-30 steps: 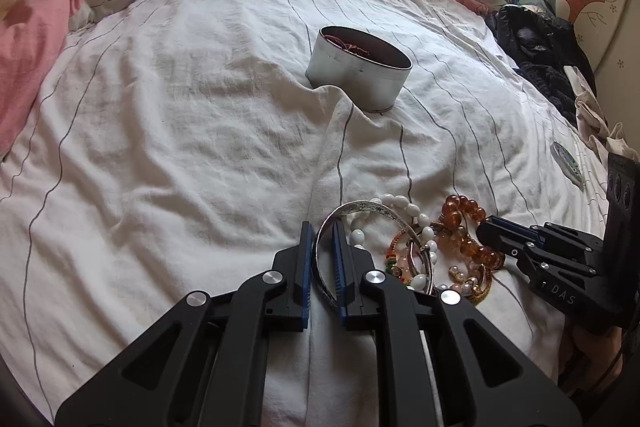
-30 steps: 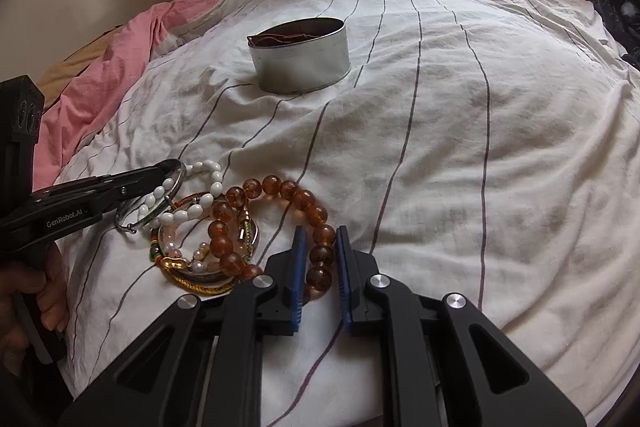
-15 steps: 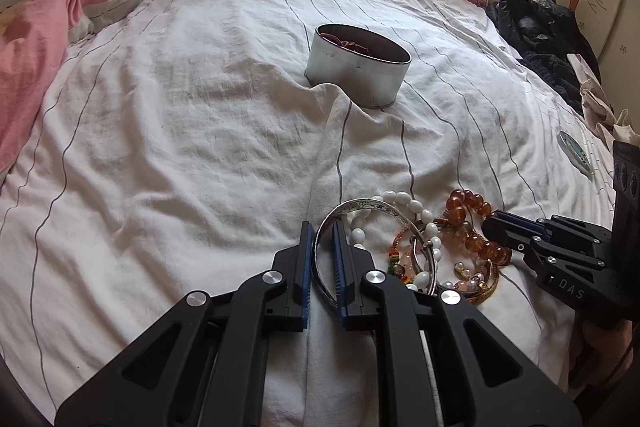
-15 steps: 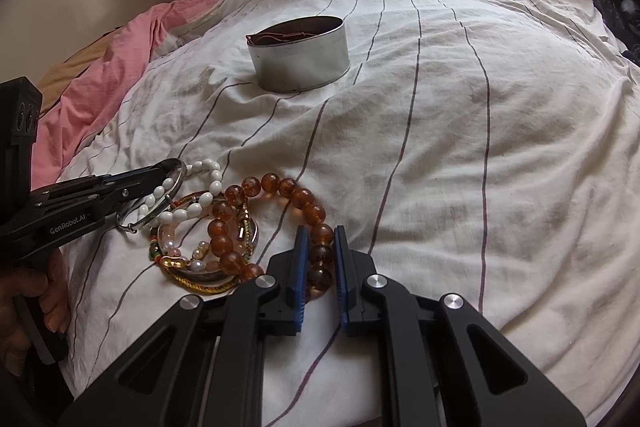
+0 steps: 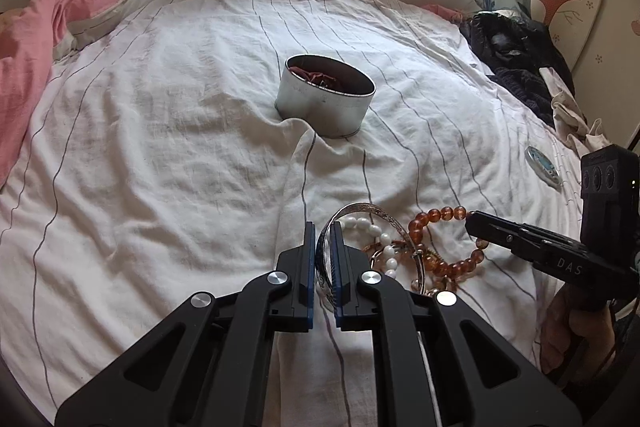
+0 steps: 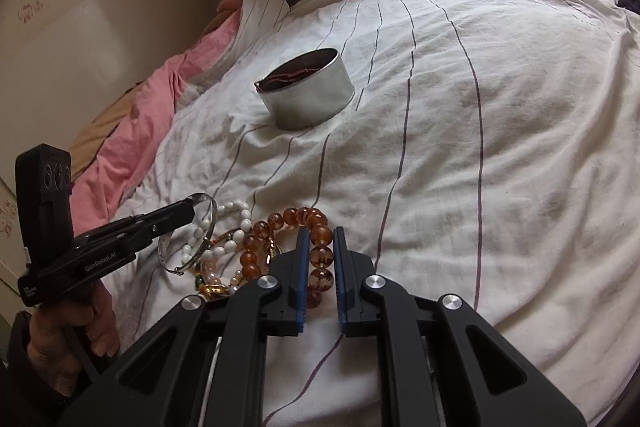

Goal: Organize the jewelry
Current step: 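Carry both bracelets over the silver tin and open both tools to drop them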

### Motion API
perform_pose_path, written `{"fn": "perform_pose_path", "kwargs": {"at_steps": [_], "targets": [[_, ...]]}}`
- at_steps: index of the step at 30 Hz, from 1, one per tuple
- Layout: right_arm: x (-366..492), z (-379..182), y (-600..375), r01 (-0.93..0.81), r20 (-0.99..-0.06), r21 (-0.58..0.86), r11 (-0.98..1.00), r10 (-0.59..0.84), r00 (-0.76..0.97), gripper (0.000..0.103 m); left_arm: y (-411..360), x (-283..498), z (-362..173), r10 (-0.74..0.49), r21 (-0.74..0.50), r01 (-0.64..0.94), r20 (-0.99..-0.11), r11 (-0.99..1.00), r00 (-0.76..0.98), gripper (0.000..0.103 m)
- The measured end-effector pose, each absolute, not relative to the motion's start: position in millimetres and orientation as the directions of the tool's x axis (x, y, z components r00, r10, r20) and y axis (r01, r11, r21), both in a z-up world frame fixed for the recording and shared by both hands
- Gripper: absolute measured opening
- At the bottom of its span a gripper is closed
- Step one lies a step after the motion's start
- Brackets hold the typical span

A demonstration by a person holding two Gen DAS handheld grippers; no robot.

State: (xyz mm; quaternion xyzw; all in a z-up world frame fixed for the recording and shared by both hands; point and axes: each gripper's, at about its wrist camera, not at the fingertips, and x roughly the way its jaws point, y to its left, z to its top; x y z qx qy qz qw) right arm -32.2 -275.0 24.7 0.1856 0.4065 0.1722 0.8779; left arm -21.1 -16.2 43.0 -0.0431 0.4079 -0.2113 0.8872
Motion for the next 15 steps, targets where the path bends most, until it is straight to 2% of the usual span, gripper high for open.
{"fn": "perform_pose_path", "kwargs": {"at_steps": [7, 15], "targets": [[-31.7, 52.4, -266.4, -0.206, -0.605, 0.459, 0.864, 0.474, 0.64, 0.012, -21.2, -0.6, 68.2, -0.411, -0.238, 0.346, -0.672, 0.907, 0.616, 0.007], [-17.5, 86.7, -264.5, -0.254, -0.556, 0.44, 0.861, 0.483, 0.676, 0.012, -44.7, 74.4, 96.2, -0.381, -0.206, 0.328, -0.637, 0.922, 0.67, 0.007]]}}
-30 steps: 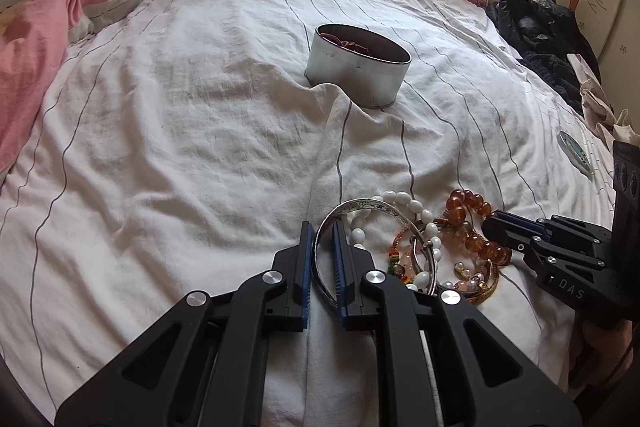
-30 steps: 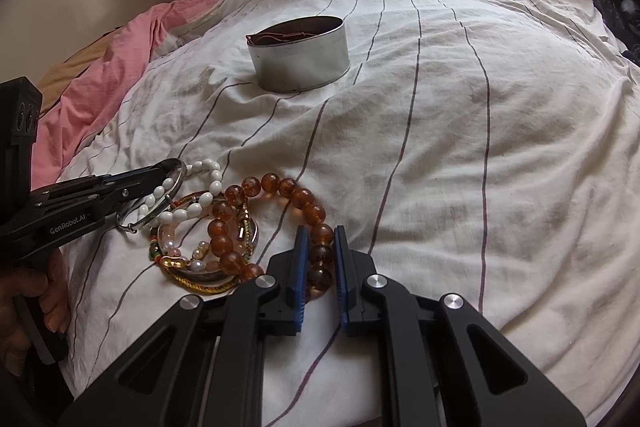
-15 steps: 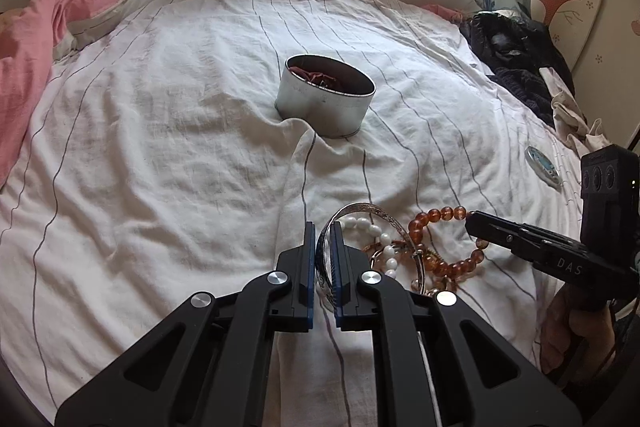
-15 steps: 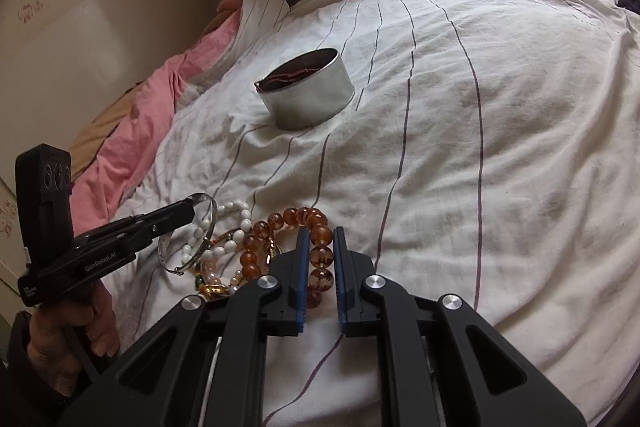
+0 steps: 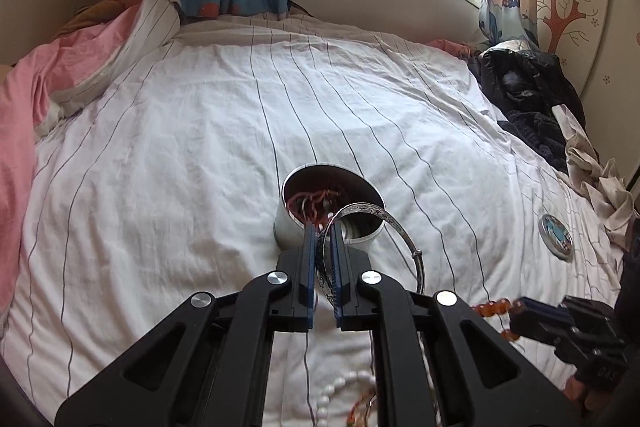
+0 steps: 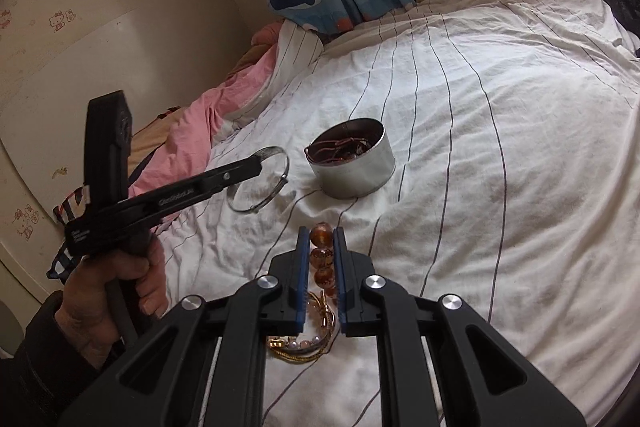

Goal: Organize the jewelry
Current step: 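Carry both bracelets over the silver tin and open both tools to drop them, then move both open tools to the white pearl bracelet and gold bangle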

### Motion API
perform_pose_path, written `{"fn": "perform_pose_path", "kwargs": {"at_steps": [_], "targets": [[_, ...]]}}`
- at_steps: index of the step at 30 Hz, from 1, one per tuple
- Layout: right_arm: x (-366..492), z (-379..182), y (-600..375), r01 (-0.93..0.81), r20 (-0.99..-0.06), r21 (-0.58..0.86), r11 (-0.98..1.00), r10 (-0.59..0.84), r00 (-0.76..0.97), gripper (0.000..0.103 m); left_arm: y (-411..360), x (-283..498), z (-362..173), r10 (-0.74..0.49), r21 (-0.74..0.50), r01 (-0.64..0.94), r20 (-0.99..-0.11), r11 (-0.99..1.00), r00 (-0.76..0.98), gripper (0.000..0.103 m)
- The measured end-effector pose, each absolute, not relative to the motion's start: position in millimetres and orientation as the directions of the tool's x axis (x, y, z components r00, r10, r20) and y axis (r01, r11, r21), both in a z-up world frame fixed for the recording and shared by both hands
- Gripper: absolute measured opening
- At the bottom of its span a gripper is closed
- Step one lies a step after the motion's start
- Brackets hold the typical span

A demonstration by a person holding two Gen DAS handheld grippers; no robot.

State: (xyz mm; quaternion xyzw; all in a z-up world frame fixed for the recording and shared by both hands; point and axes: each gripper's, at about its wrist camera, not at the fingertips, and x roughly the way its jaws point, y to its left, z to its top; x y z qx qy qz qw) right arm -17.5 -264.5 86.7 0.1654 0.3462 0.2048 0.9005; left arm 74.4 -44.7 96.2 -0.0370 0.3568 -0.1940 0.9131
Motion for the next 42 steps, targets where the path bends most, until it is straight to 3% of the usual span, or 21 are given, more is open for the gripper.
{"fn": "perform_pose_path", "kwargs": {"at_steps": [5, 8, 12, 18, 23, 26, 29, 36, 42], "targets": [[0.0, 102.5, -272.1, -0.26, -0.533, 0.438, 0.86, 0.482, 0.695, 0.012, -70.6, 128.9, 81.7, -0.335, -0.166, 0.31, -0.69, 0.936, 0.642, 0.008], [14.3, 109.5, -272.6, -0.267, -0.523, 0.44, 0.857, 0.487, 0.7, 0.012, -68.8, 147.8, 71.5, -0.34, -0.196, 0.292, -0.72, 0.936, 0.605, 0.014], [28.8, 121.1, -265.3, -0.294, -0.502, 0.432, 0.853, 0.498, 0.707, 0.012, -49.3, 135.2, 84.5, -0.357, -0.212, 0.294, -0.68, 0.932, 0.64, 0.03], [56.1, 130.4, -246.0, -0.316, -0.473, 0.445, 0.838, 0.52, 0.711, 0.012, -6.5, 99.0, 96.6, -0.34, -0.222, 0.258, -0.65, 0.94, 0.679, 0.043], [84.6, 130.4, -233.6, -0.319, -0.438, 0.476, 0.819, 0.535, 0.722, 0.012, 17.0, 67.1, 82.8, -0.345, -0.26, 0.229, -0.654, 0.938, 0.673, 0.045], [109.2, 108.6, -231.5, -0.25, -0.506, 0.46, 0.852, 0.483, 0.715, 0.013, 19.7, 59.8, 71.5, -0.353, -0.278, 0.219, -0.672, 0.935, 0.651, 0.046], [126.6, 72.7, -237.5, -0.135, -0.636, 0.408, 0.903, 0.387, 0.667, 0.037, 13.9, 52.6, 68.8, -0.364, -0.276, 0.238, -0.674, 0.931, 0.643, 0.047], [70.6, 63.8, -266.2, -0.109, -0.651, 0.379, 0.919, 0.349, 0.675, 0.037, -5.5, 22.3, 61.0, -0.399, -0.252, 0.318, -0.693, 0.914, 0.6, 0.05], [-2.7, 52.1, -266.0, -0.153, -0.692, 0.331, 0.931, 0.349, 0.631, 0.039, -27.1, -10.6, 49.7, -0.356, -0.135, 0.386, -0.727, 0.913, 0.587, 0.05]]}}
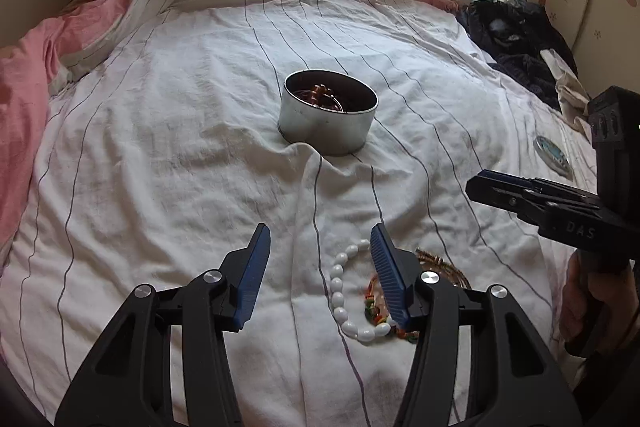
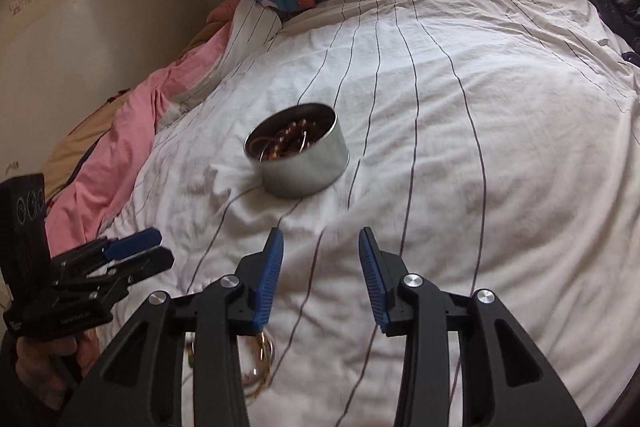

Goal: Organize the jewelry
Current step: 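Move both open tools to the white pearl bracelet and gold bangle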

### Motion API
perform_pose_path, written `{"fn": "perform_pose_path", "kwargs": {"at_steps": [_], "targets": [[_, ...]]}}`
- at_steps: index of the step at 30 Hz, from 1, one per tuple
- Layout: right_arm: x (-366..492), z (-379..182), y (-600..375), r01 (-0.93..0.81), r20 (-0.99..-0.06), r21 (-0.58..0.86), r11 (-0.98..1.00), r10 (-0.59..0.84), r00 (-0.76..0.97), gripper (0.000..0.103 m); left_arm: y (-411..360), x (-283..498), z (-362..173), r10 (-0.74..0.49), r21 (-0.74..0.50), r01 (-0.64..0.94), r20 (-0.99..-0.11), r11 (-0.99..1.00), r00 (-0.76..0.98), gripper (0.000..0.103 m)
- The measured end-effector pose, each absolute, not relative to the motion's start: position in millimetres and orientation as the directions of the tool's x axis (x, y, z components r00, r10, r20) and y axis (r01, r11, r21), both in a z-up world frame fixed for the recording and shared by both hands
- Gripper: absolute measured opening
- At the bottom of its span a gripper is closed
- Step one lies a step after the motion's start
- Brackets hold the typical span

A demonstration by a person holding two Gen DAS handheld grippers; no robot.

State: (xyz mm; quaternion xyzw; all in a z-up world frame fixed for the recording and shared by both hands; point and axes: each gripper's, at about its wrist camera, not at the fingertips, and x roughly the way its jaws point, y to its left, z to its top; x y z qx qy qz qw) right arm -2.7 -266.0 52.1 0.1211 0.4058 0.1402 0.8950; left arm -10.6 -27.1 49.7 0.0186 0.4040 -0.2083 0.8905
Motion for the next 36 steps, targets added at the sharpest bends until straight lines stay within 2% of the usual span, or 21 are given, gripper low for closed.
{"fn": "perform_pose_path", "kwargs": {"at_steps": [4, 8, 12, 15, 19, 23, 27, 30, 32, 35, 36], "targets": [[-22.3, 38.5, -255.3, -0.186, -0.708, 0.333, 0.924, 0.375, 0.599, 0.039, -35.9, -18.8, 46.9, -0.309, -0.055, 0.399, -0.731, 0.915, 0.608, 0.046], [-24.5, 32.1, -237.8, -0.233, -0.727, 0.302, 0.924, 0.381, 0.571, 0.039, -31.7, -21.0, 52.1, -0.301, -0.05, 0.381, -0.711, 0.923, 0.635, 0.045], [-23.6, 24.4, -224.0, -0.222, -0.774, 0.187, 0.957, 0.282, 0.566, 0.039, -25.2, -15.8, 52.7, -0.305, -0.086, 0.352, -0.71, 0.932, 0.635, 0.045], [-24.3, 26.7, -228.0, -0.178, -0.774, 0.121, 0.977, 0.205, 0.599, 0.039, -21.9, -15.1, 55.9, -0.301, -0.088, 0.34, -0.701, 0.936, 0.646, 0.046], [-21.6, 27.3, -237.1, -0.153, -0.773, 0.108, 0.982, 0.18, 0.609, 0.039, -18.1, -14.3, 58.7, -0.305, -0.099, 0.334, -0.695, 0.937, 0.651, 0.046], [-21.7, 28.1, -233.9, -0.194, -0.761, 0.17, 0.966, 0.253, 0.597, 0.039, -24.0, -17.6, 61.8, -0.331, -0.097, 0.368, -0.685, 0.925, 0.65, 0.046], [-19.4, 21.5, -227.8, -0.162, -0.804, 0.014, 0.987, 0.107, 0.585, 0.04, -29.1, -17.9, 60.7, -0.318, -0.069, 0.38, -0.694, 0.922, 0.646, 0.046], [-20.6, 23.7, -236.6, -0.112, -0.796, -0.057, 0.992, 0.022, 0.605, 0.04, -28.9, -17.2, 60.3, -0.32, -0.074, 0.379, -0.697, 0.922, 0.641, 0.046], [-22.6, 28.8, -242.8, -0.117, -0.782, -0.002, 0.993, 0.072, 0.62, 0.04, -28.9, -17.0, 60.2, -0.329, -0.081, 0.385, -0.697, 0.919, 0.637, 0.046], [-25.0, 36.0, -236.2, -0.238, -0.738, 0.195, 0.952, 0.302, 0.604, 0.043, -29.6, -17.3, 59.7, -0.339, -0.089, 0.392, -0.696, 0.916, 0.633, 0.046], [-24.0, 33.9, -230.4, -0.257, -0.742, 0.207, 0.944, 0.323, 0.587, 0.044, -29.2, -16.9, 59.2, -0.337, -0.089, 0.39, -0.697, 0.916, 0.632, 0.046]]}}
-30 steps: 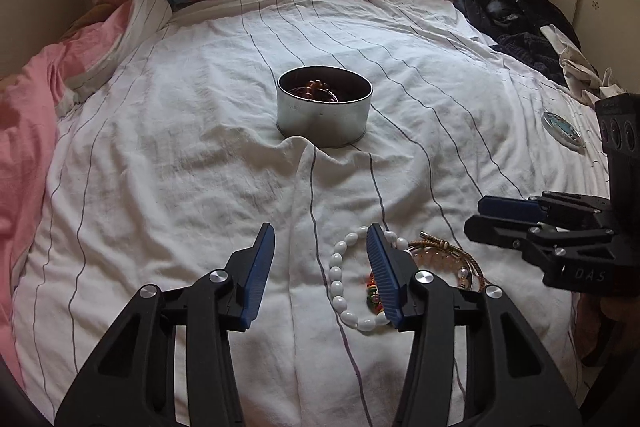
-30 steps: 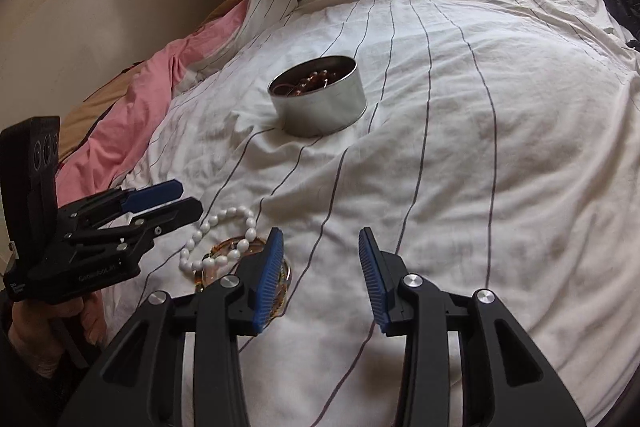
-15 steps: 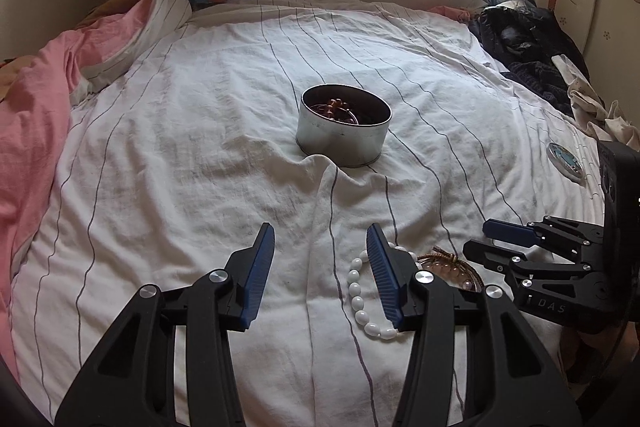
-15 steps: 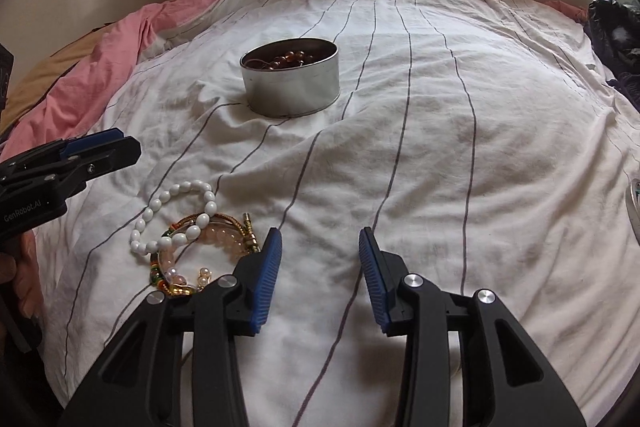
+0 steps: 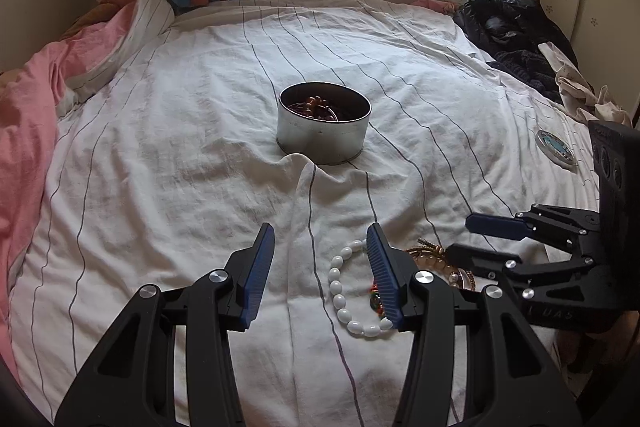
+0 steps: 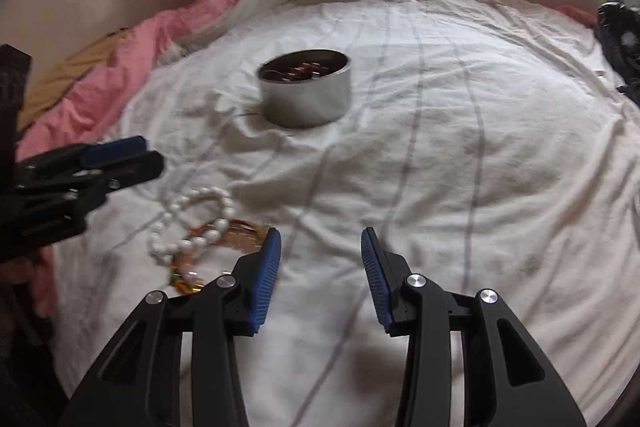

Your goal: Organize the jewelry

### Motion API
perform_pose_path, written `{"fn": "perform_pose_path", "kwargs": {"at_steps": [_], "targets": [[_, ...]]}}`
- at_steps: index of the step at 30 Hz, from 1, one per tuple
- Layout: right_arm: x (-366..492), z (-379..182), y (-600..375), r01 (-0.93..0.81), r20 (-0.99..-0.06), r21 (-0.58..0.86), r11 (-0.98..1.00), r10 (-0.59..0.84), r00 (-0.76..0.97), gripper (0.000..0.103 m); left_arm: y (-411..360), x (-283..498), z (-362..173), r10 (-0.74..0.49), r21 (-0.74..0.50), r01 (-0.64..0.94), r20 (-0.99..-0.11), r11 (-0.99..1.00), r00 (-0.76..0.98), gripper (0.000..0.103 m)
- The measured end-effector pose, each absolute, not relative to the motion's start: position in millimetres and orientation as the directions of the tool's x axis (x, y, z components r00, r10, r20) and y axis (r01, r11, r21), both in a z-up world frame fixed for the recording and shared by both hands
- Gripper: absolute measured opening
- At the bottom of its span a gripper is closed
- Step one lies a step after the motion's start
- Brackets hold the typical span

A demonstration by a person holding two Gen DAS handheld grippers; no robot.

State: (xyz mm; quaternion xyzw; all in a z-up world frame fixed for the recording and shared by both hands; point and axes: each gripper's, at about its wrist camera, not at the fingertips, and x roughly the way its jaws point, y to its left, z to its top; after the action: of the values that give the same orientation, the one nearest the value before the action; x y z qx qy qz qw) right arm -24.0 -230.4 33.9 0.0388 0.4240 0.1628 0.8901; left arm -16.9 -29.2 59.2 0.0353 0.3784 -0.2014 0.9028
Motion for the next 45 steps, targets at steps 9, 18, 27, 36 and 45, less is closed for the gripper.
{"fn": "perform_pose_path", "kwargs": {"at_steps": [9, 18, 27, 36, 45], "targets": [[-21.6, 36.0, -252.9, -0.212, -0.725, 0.354, 0.911, 0.41, 0.553, 0.008, -27.2, -14.8, 56.7, -0.332, -0.098, 0.378, -0.706, 0.921, 0.625, 0.046], [-17.5, 34.0, -298.2, 0.001, -0.746, 0.324, 0.946, 0.255, 0.615, 0.008, -29.7, -15.7, 57.6, -0.35, -0.104, 0.393, -0.694, 0.914, 0.629, 0.046], [-11.4, 22.1, -294.0, -0.017, -0.761, 0.342, 0.94, 0.287, 0.582, 0.038, -65.4, -7.0, 30.5, -0.329, -0.052, 0.447, -0.754, 0.893, 0.568, 0.046], [-20.9, 41.5, -282.2, -0.096, -0.695, 0.317, 0.944, 0.3, 0.653, 0.007, -77.5, -12.7, 21.0, -0.295, 0.006, 0.492, -0.795, 0.87, 0.531, 0.008], [-29.8, 62.1, -286.1, -0.161, -0.575, 0.402, 0.901, 0.385, 0.722, 0.005, -53.4, -11.8, 44.5, -0.349, -0.072, 0.441, -0.728, 0.895, 0.59, 0.007]]}}
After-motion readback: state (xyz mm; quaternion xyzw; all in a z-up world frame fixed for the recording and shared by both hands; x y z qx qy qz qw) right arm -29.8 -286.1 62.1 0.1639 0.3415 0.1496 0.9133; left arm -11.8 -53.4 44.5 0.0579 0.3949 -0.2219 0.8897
